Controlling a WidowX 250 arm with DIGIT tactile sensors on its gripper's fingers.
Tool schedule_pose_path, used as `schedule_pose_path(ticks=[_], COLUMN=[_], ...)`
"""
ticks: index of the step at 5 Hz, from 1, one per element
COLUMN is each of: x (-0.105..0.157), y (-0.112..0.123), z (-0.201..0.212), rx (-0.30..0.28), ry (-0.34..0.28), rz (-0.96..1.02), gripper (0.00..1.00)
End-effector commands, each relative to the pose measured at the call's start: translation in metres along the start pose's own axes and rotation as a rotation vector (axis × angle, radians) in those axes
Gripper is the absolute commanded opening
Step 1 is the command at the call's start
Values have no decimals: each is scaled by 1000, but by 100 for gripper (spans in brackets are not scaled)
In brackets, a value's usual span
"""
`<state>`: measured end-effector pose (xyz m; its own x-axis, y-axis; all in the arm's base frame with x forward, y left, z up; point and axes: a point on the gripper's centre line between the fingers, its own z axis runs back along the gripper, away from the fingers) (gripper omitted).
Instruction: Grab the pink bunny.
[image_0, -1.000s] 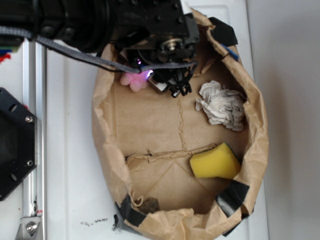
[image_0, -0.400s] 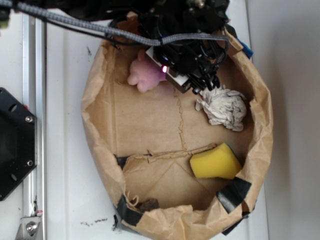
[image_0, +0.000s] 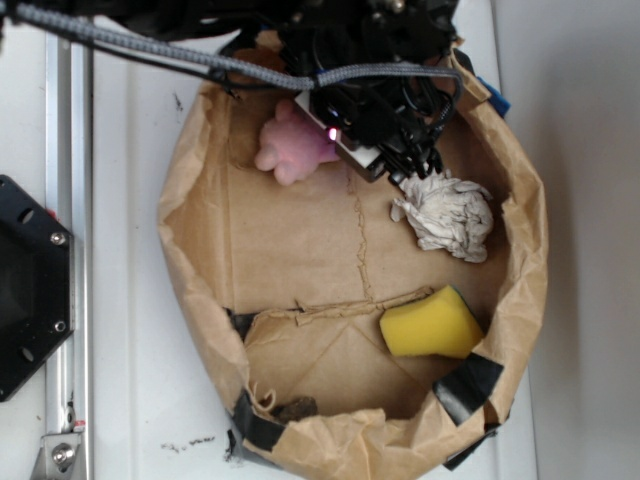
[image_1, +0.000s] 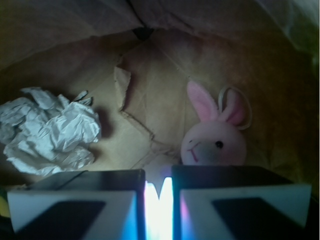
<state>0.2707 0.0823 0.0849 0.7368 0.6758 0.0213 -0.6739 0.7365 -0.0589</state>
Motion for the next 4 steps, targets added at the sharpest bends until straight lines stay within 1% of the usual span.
schedule_pose_path(ticks=[1, 2, 3, 4], x=[12, 7, 6, -5], y=[29, 35, 38, 36], z=[-15, -18, -25, -31], rx=[54, 69, 80, 90], ry=[-2, 28, 31, 4], rz=[24, 10, 0, -24], gripper=[100, 100, 100, 100])
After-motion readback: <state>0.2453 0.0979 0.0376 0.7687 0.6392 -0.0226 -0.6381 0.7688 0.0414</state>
